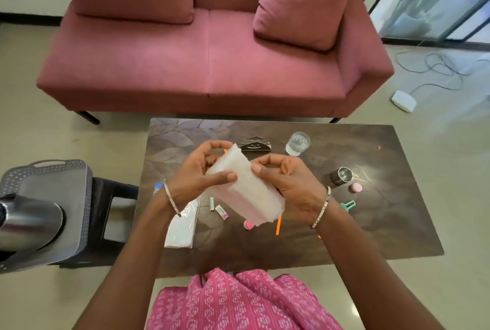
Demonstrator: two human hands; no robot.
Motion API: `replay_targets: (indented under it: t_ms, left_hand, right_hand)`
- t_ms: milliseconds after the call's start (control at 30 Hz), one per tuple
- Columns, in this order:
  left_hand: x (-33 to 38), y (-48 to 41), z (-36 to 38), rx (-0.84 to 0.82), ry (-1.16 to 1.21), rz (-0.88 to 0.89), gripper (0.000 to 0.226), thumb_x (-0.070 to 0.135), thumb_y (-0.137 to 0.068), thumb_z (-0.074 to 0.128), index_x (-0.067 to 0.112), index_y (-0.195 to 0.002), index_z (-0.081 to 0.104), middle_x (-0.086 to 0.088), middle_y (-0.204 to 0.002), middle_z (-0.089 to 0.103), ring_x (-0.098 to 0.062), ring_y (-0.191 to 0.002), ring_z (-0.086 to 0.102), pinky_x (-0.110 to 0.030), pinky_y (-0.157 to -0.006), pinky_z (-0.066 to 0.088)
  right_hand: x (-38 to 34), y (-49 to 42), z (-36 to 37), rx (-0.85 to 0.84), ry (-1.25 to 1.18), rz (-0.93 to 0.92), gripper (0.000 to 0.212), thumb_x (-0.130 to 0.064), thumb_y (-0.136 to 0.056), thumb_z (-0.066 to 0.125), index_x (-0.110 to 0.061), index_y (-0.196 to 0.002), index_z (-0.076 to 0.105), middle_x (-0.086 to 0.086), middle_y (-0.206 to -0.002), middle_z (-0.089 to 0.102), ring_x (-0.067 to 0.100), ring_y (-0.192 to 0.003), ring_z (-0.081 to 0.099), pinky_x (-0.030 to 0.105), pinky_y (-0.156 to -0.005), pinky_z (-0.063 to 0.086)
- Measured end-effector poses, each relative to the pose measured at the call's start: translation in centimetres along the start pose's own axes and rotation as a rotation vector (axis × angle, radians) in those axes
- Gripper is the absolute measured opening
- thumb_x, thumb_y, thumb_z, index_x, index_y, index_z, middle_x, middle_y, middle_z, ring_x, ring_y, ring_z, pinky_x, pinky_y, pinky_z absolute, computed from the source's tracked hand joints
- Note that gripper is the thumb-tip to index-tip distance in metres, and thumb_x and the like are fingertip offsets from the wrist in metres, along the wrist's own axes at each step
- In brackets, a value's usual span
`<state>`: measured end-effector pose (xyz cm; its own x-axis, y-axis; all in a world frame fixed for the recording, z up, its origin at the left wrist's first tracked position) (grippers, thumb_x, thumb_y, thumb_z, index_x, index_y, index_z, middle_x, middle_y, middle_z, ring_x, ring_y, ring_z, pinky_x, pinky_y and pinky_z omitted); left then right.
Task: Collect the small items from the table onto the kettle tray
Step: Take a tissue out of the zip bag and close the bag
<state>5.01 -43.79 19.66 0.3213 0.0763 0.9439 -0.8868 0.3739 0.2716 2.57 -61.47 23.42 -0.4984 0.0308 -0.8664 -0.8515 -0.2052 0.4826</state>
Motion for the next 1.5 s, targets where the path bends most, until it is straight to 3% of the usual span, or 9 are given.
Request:
replay_targets:
  t_ms: [133, 333, 500, 667, 733, 900, 1200, 1333, 1500]
  left_hand:
    - [-0.2, 0.8, 1.7, -0.142, 0.098, -0.092, 0.064, 0.025, -0.066, 0.085, 0.014, -0.124, 0.061, -0.014, -0.115, 0.069, -0.024, -0.101, 0.067, -0.031, -0.081, 0.055]
    - [-0.5, 1.9, 4.7, -0.24, 0.067, -0.193, 0.051, 0.031, -0.064, 0.089, 0.009, -0.107, 0.072, -0.013, -0.102, 0.074, -0.024, -0.087, 0.071, -0.031, -0.069, 0.057]
    - [-0.6, 1.8, 6.6, -0.129, 0.056, -0.157, 0.053, 0.032, -0.062, 0.09, 0.003, -0.103, 0.071, -0.021, -0.101, 0.071, -0.035, -0.088, 0.065, -0.05, -0.079, 0.047]
    - [0.7, 1.8, 7.3, -0.002, 0.102, -0.065, 0.046, 0.03, -0.063, 0.089, 0.008, -0.101, 0.074, -0.014, -0.103, 0.074, -0.023, -0.089, 0.071, -0.03, -0.071, 0.057]
    - [1.1, 1.8, 7.5, 0.035, 0.117, -0.03, 0.038, 0.023, -0.065, 0.087, 0.01, -0.099, 0.075, -0.012, -0.102, 0.074, -0.02, -0.088, 0.071, -0.026, -0.071, 0.057]
    - [1.5, 2.0, 8.3, 0.095, 0.105, 0.012, 0.031, 0.018, -0.068, 0.085, 0.012, -0.097, 0.076, -0.01, -0.099, 0.075, -0.018, -0.087, 0.071, -0.025, -0.071, 0.057]
    - [1.9, 3.5, 9.9, 0.178, 0.058, 0.091, 0.034, 0.024, -0.064, 0.084, 0.012, -0.094, 0.077, -0.012, -0.098, 0.075, -0.02, -0.086, 0.072, -0.028, -0.072, 0.057]
    - [2.1, 4.3, 10.5, 0.207, 0.052, 0.111, 0.022, 0.011, -0.069, 0.082, 0.013, -0.091, 0.078, -0.011, -0.095, 0.076, -0.019, -0.084, 0.071, -0.027, -0.072, 0.057]
    - [2.1, 5.0, 11.5, 0.258, 0.068, 0.112, 0.018, 0.008, -0.07, 0.076, 0.013, -0.087, 0.078, -0.01, -0.093, 0.076, -0.018, -0.082, 0.072, -0.026, -0.069, 0.058]
  right_hand:
    - [-1.1, 1.8, -1.1, -0.003, -0.028, -0.061, 0.018, -0.015, -0.088, 0.068, -0.003, -0.101, 0.069, 0.023, -0.093, 0.069, 0.026, -0.078, 0.063, 0.031, -0.066, 0.052]
    - [-1.5, 3.8, -3.0, 0.03, -0.022, -0.102, 0.029, -0.022, -0.075, 0.081, -0.015, -0.099, 0.067, 0.027, -0.085, 0.072, 0.027, -0.069, 0.066, 0.032, -0.064, 0.051]
    - [-1.2, 4.9, -5.4, 0.142, -0.038, -0.11, 0.042, -0.024, -0.073, 0.083, -0.003, -0.101, 0.061, 0.021, -0.079, 0.072, 0.025, -0.067, 0.064, 0.03, -0.058, 0.049]
    - [-1.3, 6.0, -9.2, 0.144, -0.047, -0.145, 0.022, -0.024, -0.089, 0.069, -0.003, -0.096, 0.066, 0.013, -0.079, 0.066, 0.024, -0.065, 0.051, 0.03, -0.056, 0.034]
    - [-1.7, 6.6, -10.3, 0.08, -0.043, -0.197, 0.014, -0.014, -0.088, 0.069, -0.003, -0.096, 0.067, 0.011, -0.078, 0.068, 0.019, -0.062, 0.058, 0.028, -0.055, 0.044]
    - [-2.6, 7.1, -11.3, -0.016, 0.1, -0.309, 0.017, -0.007, -0.086, 0.071, -0.004, -0.103, 0.072, 0.004, -0.083, 0.073, 0.01, -0.073, 0.064, 0.021, -0.063, 0.053]
    - [-3.6, 6.6, -11.4, -0.096, 0.354, -0.406, 0.013, -0.016, -0.082, 0.078, -0.014, -0.095, 0.077, -0.004, -0.073, 0.067, 0.013, -0.069, 0.056, 0.032, -0.066, 0.045]
    - [-3.6, 6.6, -11.5, -0.128, 0.329, -0.409, 0.008, -0.015, -0.081, 0.078, -0.013, -0.089, 0.077, -0.006, -0.071, 0.069, 0.007, -0.064, 0.056, 0.022, -0.059, 0.045]
    - [-3.0, 6.6, -12.3, -0.125, 0.239, -0.361, 0.003, -0.017, -0.084, 0.075, -0.017, -0.087, 0.073, -0.004, -0.076, 0.069, 0.014, -0.074, 0.061, 0.029, -0.066, 0.051]
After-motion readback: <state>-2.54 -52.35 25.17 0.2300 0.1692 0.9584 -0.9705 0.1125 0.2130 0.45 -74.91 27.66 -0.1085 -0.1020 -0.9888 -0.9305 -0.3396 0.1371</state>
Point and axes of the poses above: each hand's wrist, its own y-axis away from the middle knuckle, its own z-axis out of the palm, x = y × z, the point moved 6 cm from there along -y, towards the middle knuckle
